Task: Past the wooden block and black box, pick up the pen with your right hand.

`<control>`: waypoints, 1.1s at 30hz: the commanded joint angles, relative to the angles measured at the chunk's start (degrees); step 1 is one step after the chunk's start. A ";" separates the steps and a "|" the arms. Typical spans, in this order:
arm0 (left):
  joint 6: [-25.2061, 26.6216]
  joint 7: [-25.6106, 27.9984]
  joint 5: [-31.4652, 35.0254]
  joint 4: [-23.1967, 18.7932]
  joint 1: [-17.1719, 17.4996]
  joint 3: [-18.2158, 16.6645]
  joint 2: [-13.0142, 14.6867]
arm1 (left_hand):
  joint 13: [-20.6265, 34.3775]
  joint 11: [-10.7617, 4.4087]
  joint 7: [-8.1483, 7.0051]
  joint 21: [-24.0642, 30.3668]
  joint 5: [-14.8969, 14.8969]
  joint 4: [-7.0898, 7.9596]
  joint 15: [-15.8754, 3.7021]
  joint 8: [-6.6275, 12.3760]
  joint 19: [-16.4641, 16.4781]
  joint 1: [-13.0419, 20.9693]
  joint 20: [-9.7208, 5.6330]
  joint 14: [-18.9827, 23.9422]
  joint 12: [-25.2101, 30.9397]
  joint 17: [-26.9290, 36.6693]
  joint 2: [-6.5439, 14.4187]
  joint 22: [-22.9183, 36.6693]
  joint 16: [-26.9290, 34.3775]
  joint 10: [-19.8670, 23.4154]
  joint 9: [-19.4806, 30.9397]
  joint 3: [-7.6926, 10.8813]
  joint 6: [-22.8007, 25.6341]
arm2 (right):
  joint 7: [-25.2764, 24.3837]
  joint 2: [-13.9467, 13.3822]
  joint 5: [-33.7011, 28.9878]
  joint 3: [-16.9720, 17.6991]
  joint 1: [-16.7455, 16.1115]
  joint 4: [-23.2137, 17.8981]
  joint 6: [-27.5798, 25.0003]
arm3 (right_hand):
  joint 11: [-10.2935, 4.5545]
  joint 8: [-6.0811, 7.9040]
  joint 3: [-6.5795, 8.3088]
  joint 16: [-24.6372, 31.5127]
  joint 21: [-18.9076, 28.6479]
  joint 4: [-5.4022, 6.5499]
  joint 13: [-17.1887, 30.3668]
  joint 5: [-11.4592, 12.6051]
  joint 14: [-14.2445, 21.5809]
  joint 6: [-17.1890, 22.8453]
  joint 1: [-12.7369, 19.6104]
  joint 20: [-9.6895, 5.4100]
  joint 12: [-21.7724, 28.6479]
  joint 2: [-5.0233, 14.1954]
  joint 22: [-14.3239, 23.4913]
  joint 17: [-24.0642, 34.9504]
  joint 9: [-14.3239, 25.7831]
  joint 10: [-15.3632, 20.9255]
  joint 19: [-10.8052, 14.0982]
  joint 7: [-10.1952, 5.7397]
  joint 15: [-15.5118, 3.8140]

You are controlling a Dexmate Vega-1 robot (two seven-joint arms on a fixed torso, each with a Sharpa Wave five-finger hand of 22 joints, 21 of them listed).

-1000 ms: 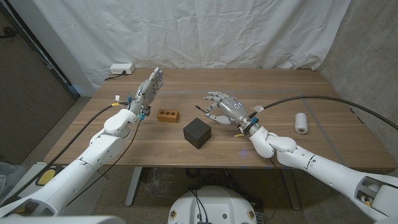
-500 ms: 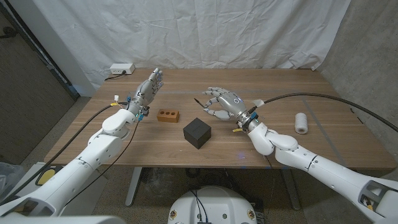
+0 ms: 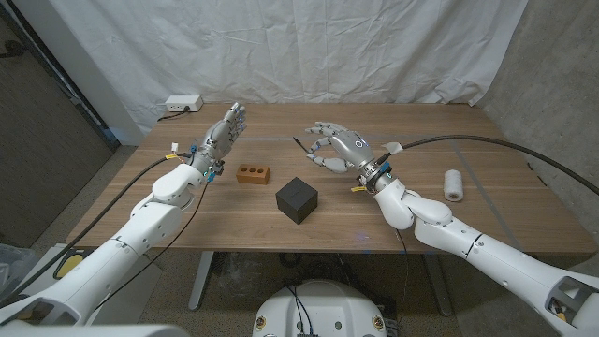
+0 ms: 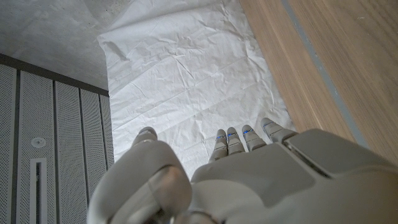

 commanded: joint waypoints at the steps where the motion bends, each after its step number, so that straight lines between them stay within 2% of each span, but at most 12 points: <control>1: 0.04 0.14 -0.23 -0.95 0.83 -0.43 0.51 | 0.17 -0.13 0.04 -0.04 0.03 0.15 -0.08 -0.12 -0.66 0.38 -2.20 -0.28 -0.07 0.16 0.42 0.31 -0.13 -0.43 0.17 -0.31 0.02 | 0.71 -0.45 -0.45 2.39 -1.32 -3.67 -0.62 | 0.21 0.29 -0.04 -0.05 0.57 0.28 0.16 -0.06 0.20 4.89 0.32 -0.73 -0.10 0.49 0.27 0.17 0.60 0.55 0.41 -4.26 -2.20; 21: -0.82 -0.57 -0.74 -1.80 2.23 -1.26 1.31 | 0.17 -0.03 0.07 -0.04 0.00 0.15 0.11 -0.12 -0.72 0.53 -2.37 -0.34 -0.04 0.16 0.56 0.31 -0.13 -0.41 0.17 -0.56 0.01 | 4.90 -0.61 -0.39 4.96 -2.38 -9.68 -3.43 | 0.20 0.28 -0.24 0.02 0.68 0.52 0.16 -0.27 0.42 4.72 0.34 -0.83 -0.15 0.75 0.29 0.21 0.83 0.98 0.75 -4.26 -2.22; 33: -1.47 -0.49 -1.14 -2.78 3.47 -2.12 1.74 | 0.17 -0.02 0.07 -0.05 0.00 0.14 0.09 -0.13 -0.77 0.62 -2.38 -0.35 -0.03 0.15 0.64 0.31 -0.12 -0.43 0.17 -0.71 -0.02 | 5.00 -0.81 -2.31 6.38 -3.61 -13.27 -5.57 | 0.20 0.26 -0.36 0.06 0.70 0.60 0.17 -0.37 0.57 4.61 0.35 -0.80 -0.18 0.81 0.30 0.21 0.93 1.18 0.84 -4.26 -2.18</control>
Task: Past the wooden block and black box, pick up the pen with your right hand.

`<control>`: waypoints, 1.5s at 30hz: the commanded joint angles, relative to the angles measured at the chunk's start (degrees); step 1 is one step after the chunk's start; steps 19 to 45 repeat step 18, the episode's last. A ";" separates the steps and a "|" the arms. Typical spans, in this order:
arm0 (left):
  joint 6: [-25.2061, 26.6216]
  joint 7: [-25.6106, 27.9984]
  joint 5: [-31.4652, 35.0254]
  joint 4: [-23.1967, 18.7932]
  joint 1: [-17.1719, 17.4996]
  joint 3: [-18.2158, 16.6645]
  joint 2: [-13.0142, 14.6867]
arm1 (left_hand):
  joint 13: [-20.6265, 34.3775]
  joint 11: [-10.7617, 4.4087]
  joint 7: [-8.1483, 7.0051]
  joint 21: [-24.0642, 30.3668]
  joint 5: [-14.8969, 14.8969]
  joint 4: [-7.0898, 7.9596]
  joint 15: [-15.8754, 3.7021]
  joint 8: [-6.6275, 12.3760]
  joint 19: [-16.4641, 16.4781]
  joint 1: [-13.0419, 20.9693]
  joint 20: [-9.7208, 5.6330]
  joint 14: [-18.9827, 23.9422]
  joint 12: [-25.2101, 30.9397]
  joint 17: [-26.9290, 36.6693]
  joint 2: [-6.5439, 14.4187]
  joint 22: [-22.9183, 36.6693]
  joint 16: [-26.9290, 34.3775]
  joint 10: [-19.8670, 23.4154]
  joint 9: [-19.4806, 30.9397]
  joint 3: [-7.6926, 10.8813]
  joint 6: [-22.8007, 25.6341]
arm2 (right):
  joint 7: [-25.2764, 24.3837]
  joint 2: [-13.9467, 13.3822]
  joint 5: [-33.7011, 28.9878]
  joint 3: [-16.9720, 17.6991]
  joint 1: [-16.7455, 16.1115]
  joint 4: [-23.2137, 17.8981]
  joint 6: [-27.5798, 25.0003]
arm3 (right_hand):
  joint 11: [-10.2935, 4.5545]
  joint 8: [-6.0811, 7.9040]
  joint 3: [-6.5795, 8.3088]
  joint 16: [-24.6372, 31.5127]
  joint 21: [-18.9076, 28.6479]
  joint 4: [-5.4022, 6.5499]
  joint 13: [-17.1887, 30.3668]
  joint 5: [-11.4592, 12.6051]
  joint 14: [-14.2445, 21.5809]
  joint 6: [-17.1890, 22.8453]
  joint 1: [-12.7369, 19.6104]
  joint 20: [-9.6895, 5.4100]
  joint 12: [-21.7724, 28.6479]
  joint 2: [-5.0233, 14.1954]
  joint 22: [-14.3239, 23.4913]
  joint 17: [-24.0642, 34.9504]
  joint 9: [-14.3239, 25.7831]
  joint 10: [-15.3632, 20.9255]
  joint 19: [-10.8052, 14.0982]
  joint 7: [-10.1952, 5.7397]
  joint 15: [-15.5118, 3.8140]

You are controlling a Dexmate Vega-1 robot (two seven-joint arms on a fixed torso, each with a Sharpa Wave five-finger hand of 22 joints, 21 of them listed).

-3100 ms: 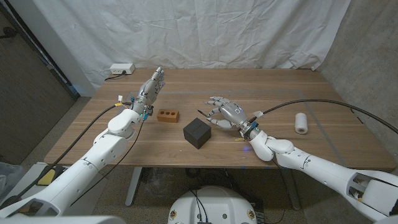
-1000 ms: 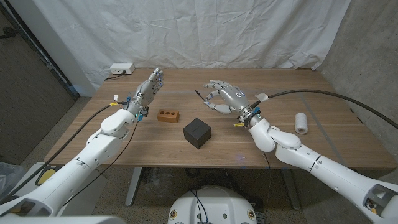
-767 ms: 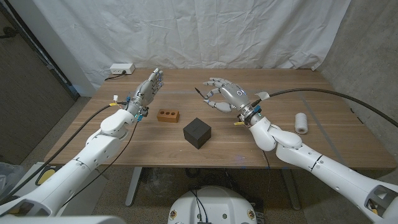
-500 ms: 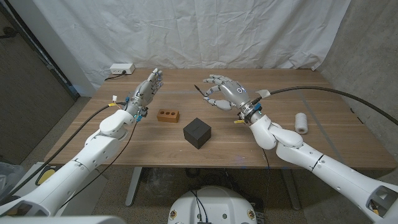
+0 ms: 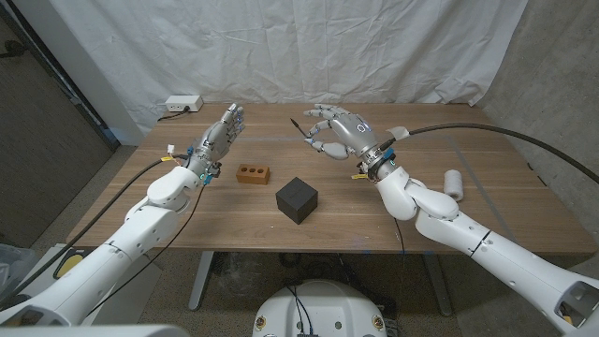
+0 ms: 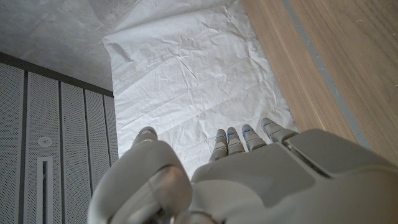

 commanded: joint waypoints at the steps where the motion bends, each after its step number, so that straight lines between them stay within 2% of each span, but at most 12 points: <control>1: -0.61 -0.45 -0.71 -0.64 0.97 -0.67 0.39 | 0.17 -0.14 0.06 -0.05 -0.01 0.12 0.08 -0.13 -0.77 0.40 -2.37 -0.35 -0.04 0.16 0.41 0.31 -0.12 -0.45 0.17 -0.25 -0.03 | 0.61 -0.06 -1.49 2.03 -1.35 -4.77 -2.16 | 0.20 0.26 0.06 0.06 0.26 0.21 0.16 0.03 0.56 4.60 0.11 -1.11 -0.18 0.60 0.30 0.22 0.90 0.58 0.54 -4.26 -2.20; 18: -0.49 -1.21 -0.98 0.48 0.59 -0.04 -0.17 | 0.17 0.02 0.07 -0.05 -0.02 0.12 0.02 -0.11 -0.85 0.53 -2.31 -0.35 -0.03 0.15 0.55 0.31 -0.11 -0.46 0.17 -0.45 0.00 | 1.09 0.96 -1.35 2.49 -0.87 -5.29 -2.75 | 0.22 0.37 -0.09 0.14 0.34 0.33 0.16 -0.12 0.89 4.62 0.14 -0.96 -0.18 0.72 0.31 0.22 1.13 0.99 0.82 -4.26 -2.16; 45: -0.49 -1.21 -0.98 0.48 0.59 -0.04 -0.17 | 0.17 0.02 0.07 -0.05 -0.02 0.12 0.02 -0.11 -0.85 0.53 -2.31 -0.35 -0.03 0.15 0.55 0.31 -0.11 -0.46 0.17 -0.45 0.00 | 1.09 0.96 -1.35 2.49 -0.87 -5.29 -2.75 | 0.22 0.37 -0.09 0.14 0.34 0.33 0.16 -0.12 0.89 4.62 0.14 -0.96 -0.18 0.72 0.31 0.22 1.13 0.99 0.82 -4.26 -2.16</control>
